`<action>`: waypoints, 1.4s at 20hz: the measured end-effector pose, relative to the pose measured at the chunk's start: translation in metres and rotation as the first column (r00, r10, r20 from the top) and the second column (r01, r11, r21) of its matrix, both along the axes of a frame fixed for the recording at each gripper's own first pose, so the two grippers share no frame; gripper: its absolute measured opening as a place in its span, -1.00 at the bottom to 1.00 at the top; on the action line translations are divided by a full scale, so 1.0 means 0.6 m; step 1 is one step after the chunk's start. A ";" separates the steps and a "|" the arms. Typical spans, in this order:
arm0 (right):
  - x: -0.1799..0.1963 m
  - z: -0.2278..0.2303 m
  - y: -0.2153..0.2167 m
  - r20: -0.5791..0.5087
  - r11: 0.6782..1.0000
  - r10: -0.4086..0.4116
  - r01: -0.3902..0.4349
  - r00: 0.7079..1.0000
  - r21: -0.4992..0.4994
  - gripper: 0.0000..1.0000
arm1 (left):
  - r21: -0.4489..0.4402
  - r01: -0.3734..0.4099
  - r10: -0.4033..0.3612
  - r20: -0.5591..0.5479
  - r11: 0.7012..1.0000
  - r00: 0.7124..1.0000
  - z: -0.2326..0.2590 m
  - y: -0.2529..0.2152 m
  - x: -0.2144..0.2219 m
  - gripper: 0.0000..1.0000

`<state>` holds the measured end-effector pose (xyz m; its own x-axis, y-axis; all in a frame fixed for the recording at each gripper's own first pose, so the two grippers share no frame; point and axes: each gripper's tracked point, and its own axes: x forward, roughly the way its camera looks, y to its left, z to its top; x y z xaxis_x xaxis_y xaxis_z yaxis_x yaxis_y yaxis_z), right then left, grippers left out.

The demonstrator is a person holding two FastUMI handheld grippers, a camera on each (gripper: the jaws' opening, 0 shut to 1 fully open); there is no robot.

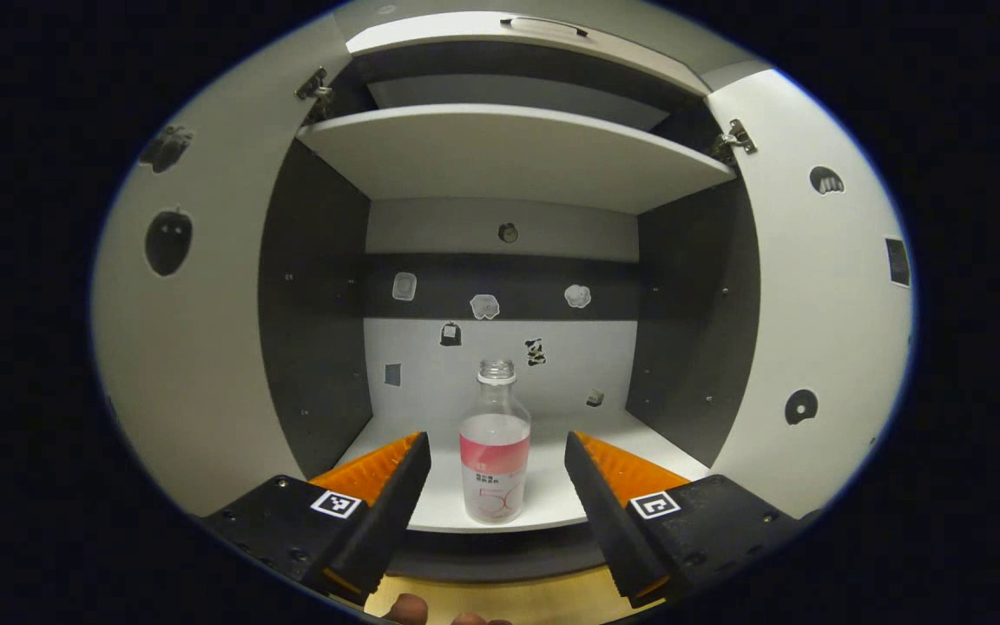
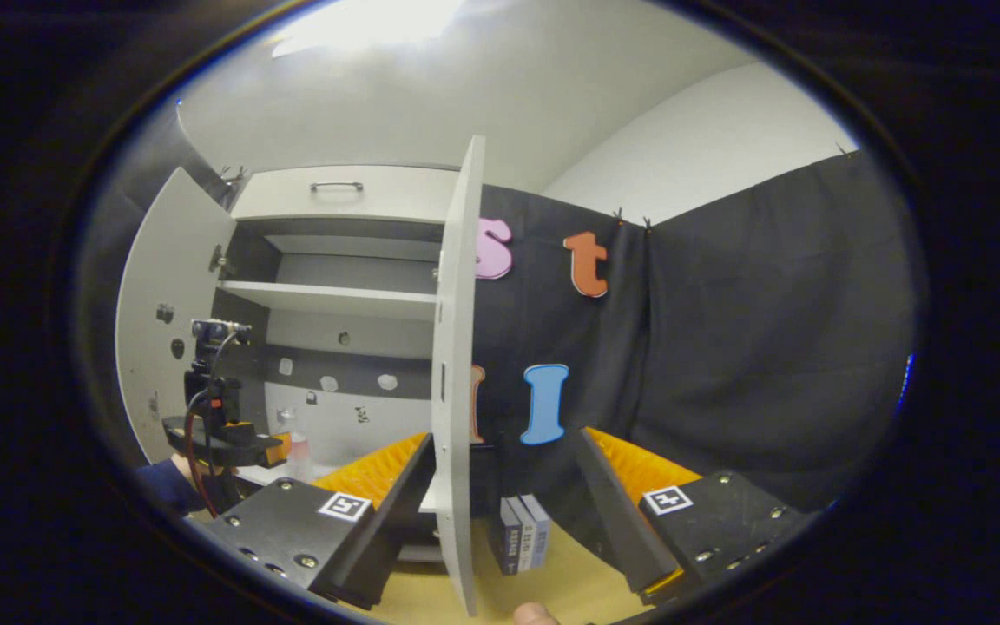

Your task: Grasp the bottle in the cabinet with the left hand and place it on the coaster, then close the right door with the right hand and the left door with the left hand.

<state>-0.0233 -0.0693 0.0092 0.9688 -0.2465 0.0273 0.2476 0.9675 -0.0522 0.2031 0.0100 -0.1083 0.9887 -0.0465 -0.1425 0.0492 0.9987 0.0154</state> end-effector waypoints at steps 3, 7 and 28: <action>-0.012 0.004 -0.025 0.008 0.998 -0.066 0.066 0.998 -0.008 0.96 | 0.014 -0.013 0.013 -0.017 1.000 1.000 -0.027 0.003 0.056 0.93; -0.017 0.000 -0.038 -0.002 0.994 -0.109 0.109 0.994 -0.023 0.96 | 0.025 -0.035 0.036 -0.030 0.999 0.999 -0.046 0.007 0.105 0.94; -0.012 -0.010 -0.001 -0.011 0.994 0.111 -0.111 0.994 0.005 0.97 | -0.009 0.285 -0.285 -0.075 0.958 0.955 -0.097 -0.069 -0.155 0.55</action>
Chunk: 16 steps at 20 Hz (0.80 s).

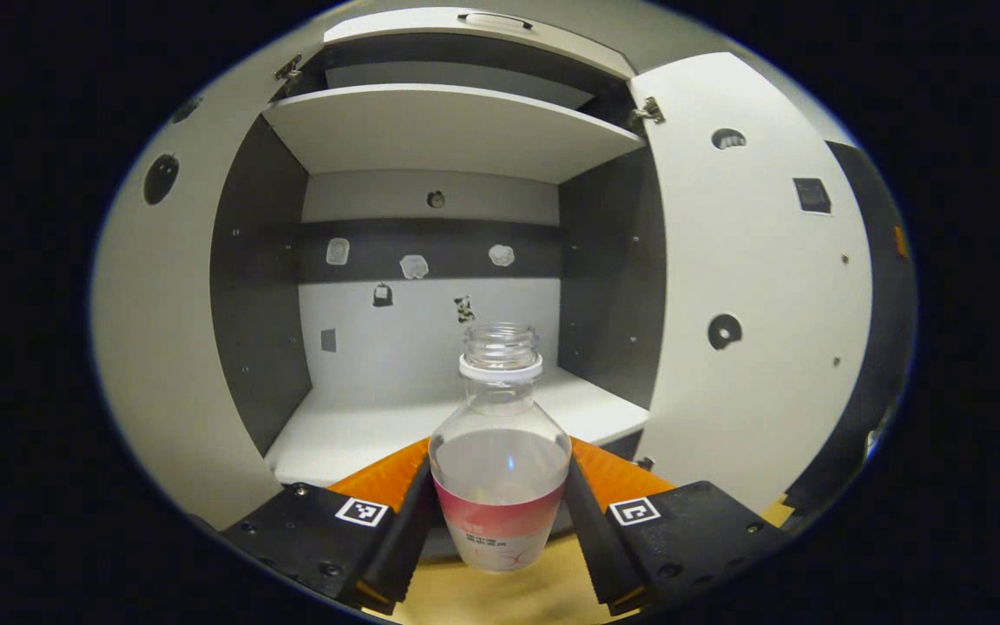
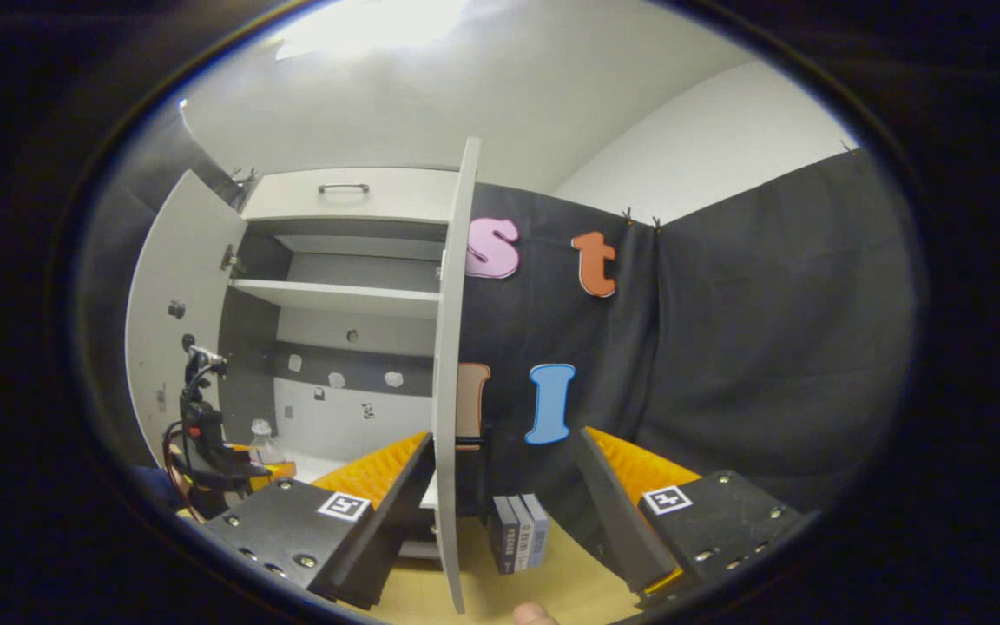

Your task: Grasp the bottle in the cabinet with the left hand and place it on the coaster, then close the right door with the right hand and the left door with the left hand.

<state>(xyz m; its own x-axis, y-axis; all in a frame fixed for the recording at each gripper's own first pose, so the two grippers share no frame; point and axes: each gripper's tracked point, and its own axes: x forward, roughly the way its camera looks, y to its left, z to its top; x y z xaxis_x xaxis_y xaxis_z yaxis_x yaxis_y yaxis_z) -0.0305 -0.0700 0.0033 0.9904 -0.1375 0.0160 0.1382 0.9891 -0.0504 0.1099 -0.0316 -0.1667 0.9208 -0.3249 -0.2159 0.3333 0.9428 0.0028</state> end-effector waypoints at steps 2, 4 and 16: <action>-0.012 0.006 -0.002 0.004 1.000 0.022 -0.023 1.000 0.002 0.97 | -0.013 0.023 -0.023 -0.044 1.000 0.999 -0.042 -0.012 -0.042 0.55; -0.022 0.010 -0.006 0.010 0.999 0.042 -0.042 0.999 -0.001 0.97 | -0.035 0.033 -0.036 -0.097 0.999 0.995 -0.089 -0.025 -0.083 0.55; -0.052 0.032 -0.067 0.029 0.999 0.043 -0.042 0.999 -0.026 0.87 | -0.111 -0.002 -0.040 -0.376 0.994 0.926 -0.347 -0.056 -0.254 0.58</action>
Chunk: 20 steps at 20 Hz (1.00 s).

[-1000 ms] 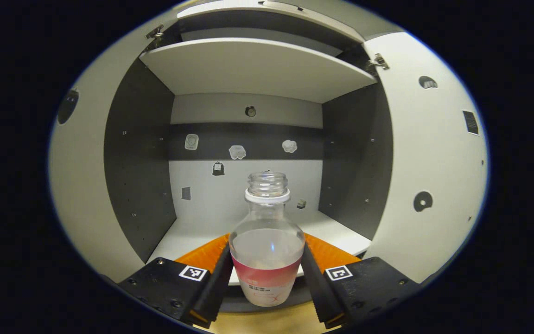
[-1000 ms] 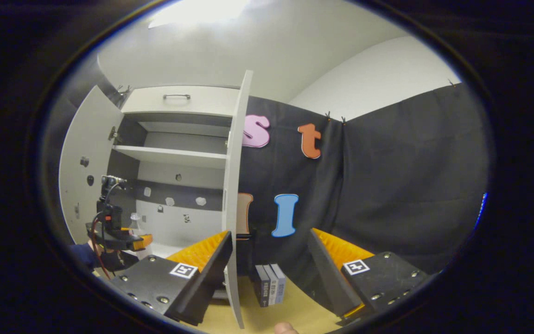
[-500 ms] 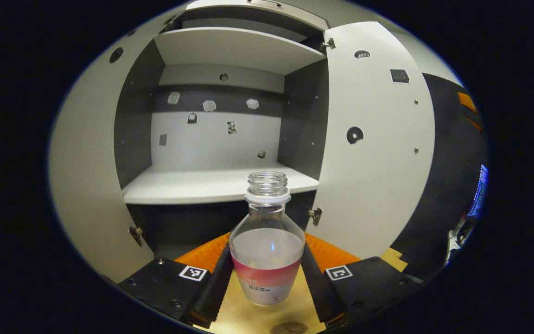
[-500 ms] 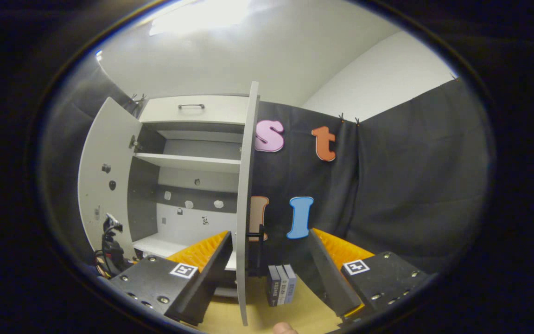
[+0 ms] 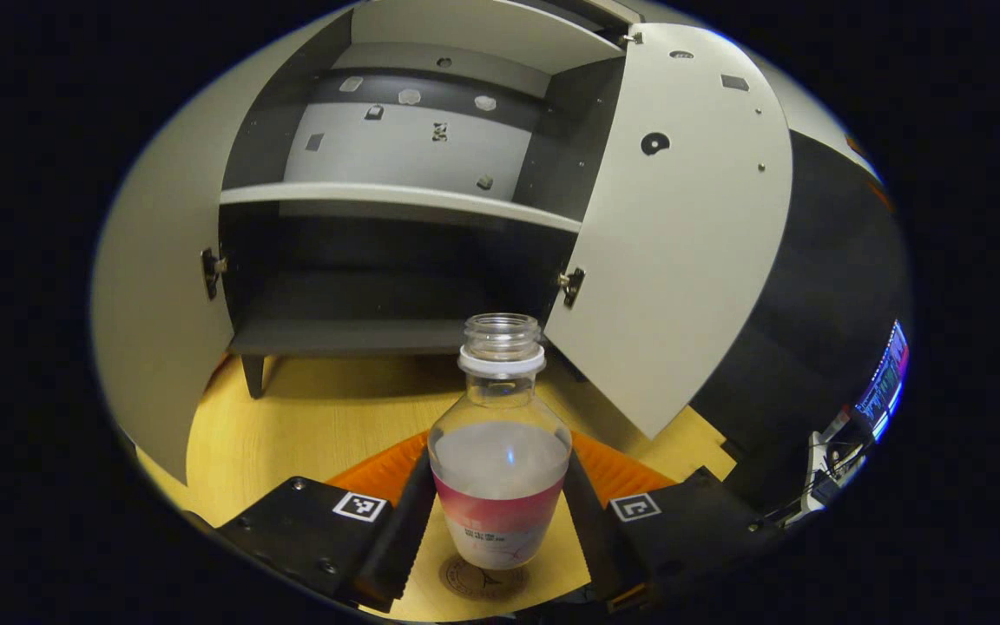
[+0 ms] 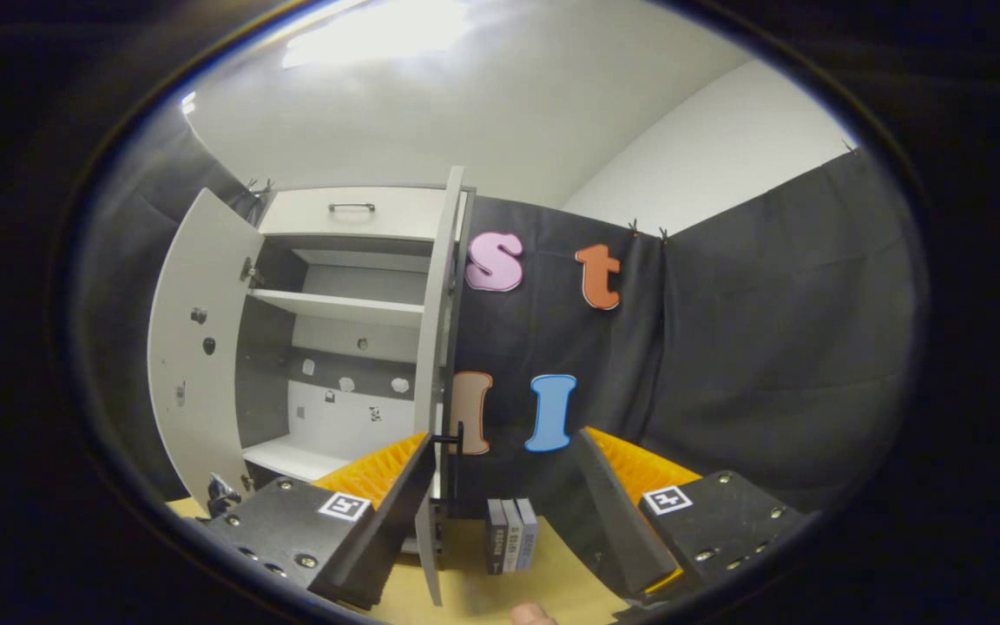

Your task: Grasp the bottle in the cabinet with the left hand and place it on the coaster, then close the right door with the right hand and the left door with the left hand.

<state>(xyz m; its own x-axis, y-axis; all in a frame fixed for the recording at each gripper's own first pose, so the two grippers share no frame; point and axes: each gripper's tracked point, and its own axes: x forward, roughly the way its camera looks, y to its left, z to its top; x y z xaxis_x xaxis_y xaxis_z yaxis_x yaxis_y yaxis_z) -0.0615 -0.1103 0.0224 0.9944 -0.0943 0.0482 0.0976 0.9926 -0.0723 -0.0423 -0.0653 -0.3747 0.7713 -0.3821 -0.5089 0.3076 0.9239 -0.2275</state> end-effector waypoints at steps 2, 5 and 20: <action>-0.003 0.007 -0.006 0.006 1.000 0.001 -0.001 1.000 -0.007 0.97 | 0.021 -0.030 0.030 -0.013 0.999 0.999 -0.030 0.008 -0.014 0.58; -0.003 0.013 -0.009 0.013 1.000 0.001 -0.001 1.000 -0.008 0.97 | 0.024 -0.057 0.058 -0.041 0.998 0.997 -0.070 0.013 -0.034 0.58; 0.000 0.013 0.005 0.009 0.999 0.025 -0.024 1.000 -0.040 0.97 | 0.071 -0.082 0.084 -0.020 0.994 0.996 -0.136 0.007 -0.056 0.58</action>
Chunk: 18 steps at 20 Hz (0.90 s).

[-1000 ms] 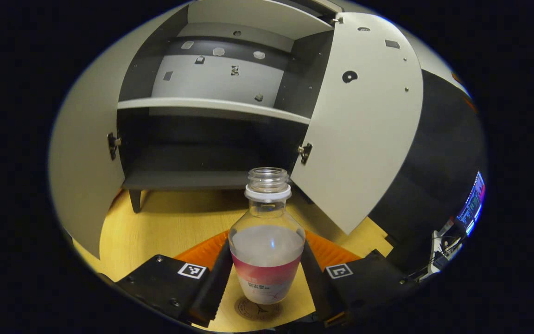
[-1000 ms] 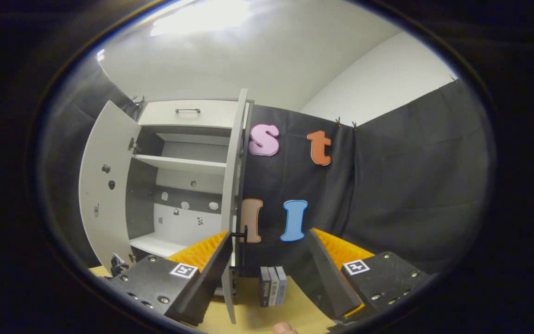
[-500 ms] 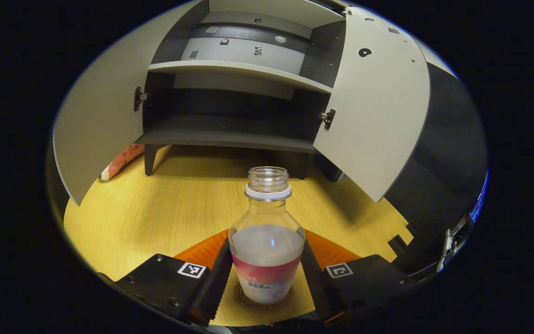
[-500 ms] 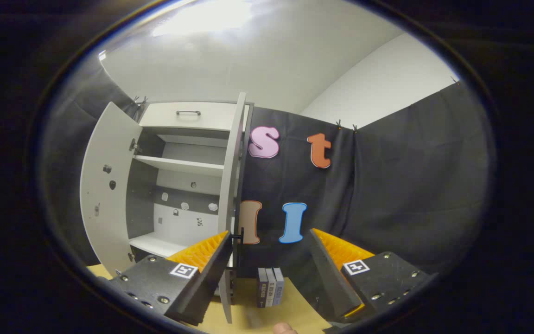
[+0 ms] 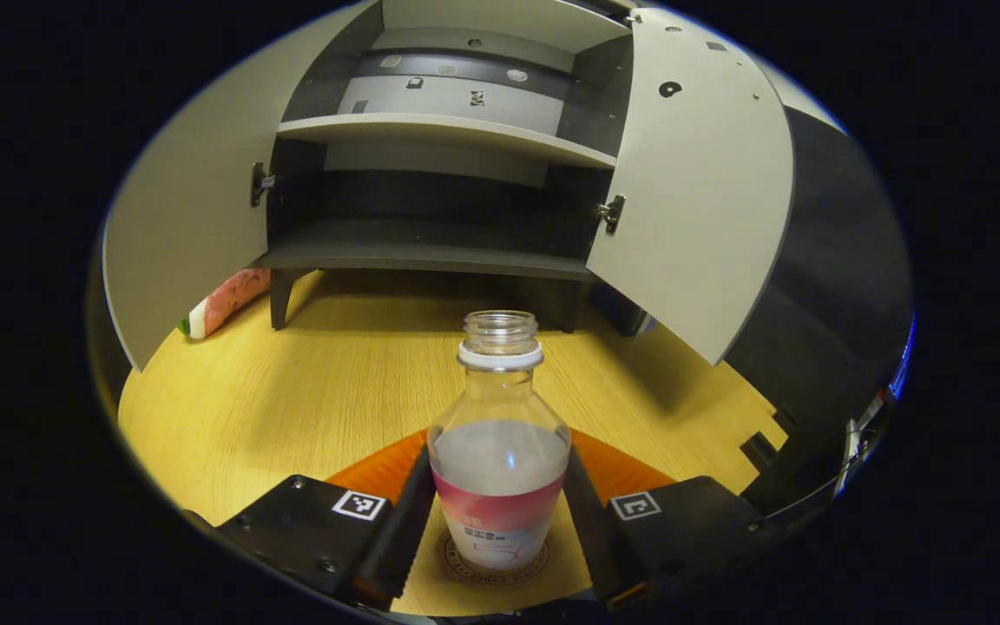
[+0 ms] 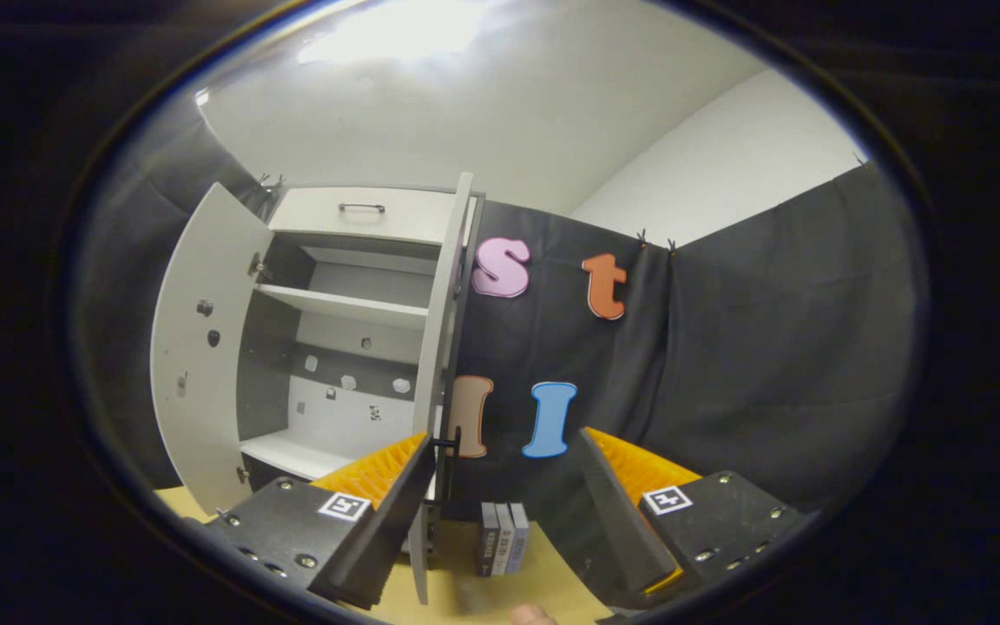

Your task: Grasp the bottle in the cabinet with the left hand and place it on the coaster, then close the right door with the right hand and the left door with the left hand.

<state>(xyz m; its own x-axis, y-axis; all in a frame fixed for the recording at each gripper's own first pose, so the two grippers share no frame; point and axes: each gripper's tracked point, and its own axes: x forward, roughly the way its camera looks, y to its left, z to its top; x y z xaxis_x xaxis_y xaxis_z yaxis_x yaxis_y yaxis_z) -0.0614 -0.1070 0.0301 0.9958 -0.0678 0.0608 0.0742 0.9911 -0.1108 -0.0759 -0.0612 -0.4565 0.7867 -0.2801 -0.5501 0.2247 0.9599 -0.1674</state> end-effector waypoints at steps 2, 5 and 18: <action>0.002 -0.005 0.000 -0.003 1.000 0.000 0.000 1.000 0.003 0.97 | 0.014 0.011 -0.011 -0.007 1.000 1.000 0.001 -0.002 -0.007 0.58; 0.007 -0.011 0.001 -0.007 1.000 0.000 0.000 1.000 0.009 0.97 | 0.056 0.033 -0.033 0.008 0.998 0.999 0.008 -0.004 -0.020 0.60; 0.026 -0.037 0.009 -0.019 0.996 0.014 -0.013 1.000 0.088 0.97 | 0.084 0.044 -0.055 0.126 0.995 0.991 0.132 -0.010 -0.031 0.63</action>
